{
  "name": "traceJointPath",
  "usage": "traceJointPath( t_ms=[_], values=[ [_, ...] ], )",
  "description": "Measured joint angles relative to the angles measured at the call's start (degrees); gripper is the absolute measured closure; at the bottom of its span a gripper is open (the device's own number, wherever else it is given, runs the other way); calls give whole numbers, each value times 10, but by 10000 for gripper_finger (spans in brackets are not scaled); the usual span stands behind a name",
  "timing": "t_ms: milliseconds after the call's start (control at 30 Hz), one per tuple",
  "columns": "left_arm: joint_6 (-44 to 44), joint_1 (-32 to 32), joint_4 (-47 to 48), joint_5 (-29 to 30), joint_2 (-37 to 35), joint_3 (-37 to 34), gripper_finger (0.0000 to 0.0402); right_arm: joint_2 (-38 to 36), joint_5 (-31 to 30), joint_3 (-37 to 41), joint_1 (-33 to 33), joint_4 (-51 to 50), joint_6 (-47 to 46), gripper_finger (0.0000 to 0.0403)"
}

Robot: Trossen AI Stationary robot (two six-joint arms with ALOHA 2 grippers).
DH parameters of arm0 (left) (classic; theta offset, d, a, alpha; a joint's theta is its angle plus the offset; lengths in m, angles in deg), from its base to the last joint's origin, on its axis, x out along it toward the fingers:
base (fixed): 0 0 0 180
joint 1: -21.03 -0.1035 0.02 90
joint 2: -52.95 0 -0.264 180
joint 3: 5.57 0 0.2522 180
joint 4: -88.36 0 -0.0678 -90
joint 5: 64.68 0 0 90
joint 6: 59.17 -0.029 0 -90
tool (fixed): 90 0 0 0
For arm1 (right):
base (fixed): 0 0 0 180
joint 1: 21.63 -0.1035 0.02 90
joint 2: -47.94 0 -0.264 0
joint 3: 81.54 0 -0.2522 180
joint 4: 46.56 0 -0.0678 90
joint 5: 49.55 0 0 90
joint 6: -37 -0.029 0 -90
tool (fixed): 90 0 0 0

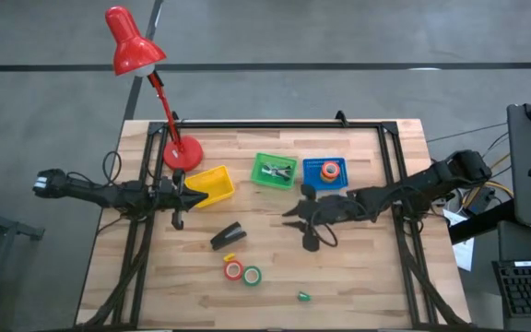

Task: Pick and place Stapler, Stapler remover, tape
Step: Put the green tape in the blue basket

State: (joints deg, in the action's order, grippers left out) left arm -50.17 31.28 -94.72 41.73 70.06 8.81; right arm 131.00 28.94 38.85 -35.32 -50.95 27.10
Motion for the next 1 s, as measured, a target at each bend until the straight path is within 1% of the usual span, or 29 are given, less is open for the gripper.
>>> traceJointPath(
  t_ms=[133,367,667,833,900,1000],
  values=[
    [0,0,0,0,0,0,392,3,0,4,-29,4,-13,306],
    [0,0,0,0,0,0,392,23,-1,4,-60,20,-33,318],
    [0,0,3,0,0,0,392,26,-4,4,-62,67,-54,334],
    [0,0,3,0,0,0,392,33,24,-6,-62,73,-115,332],
    [0,0,3,0,0,0,392,48,28,-19,-64,73,-130,329],
    [0,0,3,0,0,0,392,89,54,-50,-67,68,-157,322]
  ],
)
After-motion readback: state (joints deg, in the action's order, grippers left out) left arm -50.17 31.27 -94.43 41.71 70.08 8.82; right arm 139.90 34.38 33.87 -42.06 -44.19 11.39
